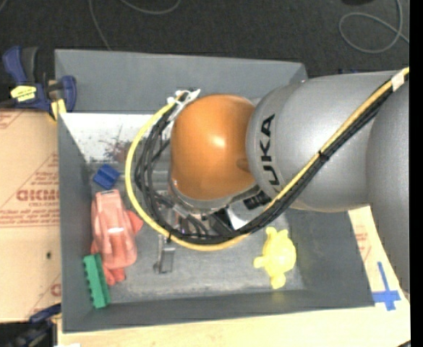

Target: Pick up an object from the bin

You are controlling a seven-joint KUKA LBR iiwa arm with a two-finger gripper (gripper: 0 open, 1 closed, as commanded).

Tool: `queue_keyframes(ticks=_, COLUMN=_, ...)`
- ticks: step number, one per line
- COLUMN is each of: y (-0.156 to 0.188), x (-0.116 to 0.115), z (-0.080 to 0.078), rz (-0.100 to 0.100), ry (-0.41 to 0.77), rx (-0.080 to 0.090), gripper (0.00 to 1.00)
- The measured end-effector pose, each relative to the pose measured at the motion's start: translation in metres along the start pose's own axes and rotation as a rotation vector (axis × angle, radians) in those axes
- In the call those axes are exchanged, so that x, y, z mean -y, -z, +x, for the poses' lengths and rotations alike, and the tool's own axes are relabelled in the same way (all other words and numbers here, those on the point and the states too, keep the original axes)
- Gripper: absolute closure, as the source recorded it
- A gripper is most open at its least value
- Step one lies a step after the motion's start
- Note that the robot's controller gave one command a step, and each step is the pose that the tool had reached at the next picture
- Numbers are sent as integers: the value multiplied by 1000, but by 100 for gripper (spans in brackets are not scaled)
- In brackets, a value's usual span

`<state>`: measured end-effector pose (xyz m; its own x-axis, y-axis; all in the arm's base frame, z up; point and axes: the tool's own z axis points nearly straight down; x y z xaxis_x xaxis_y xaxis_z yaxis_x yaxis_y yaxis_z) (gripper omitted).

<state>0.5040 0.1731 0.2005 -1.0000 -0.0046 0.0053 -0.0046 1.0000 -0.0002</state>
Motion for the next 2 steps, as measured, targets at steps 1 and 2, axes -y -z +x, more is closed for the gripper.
queue_keyframes(ticks=1, y=4, x=1, z=-1, rz=-2, ry=-4, rx=7, gripper=0)
queue_keyframes(ticks=2, y=-41, x=5, z=-5, rz=-4, ry=-35, rx=12, gripper=0)
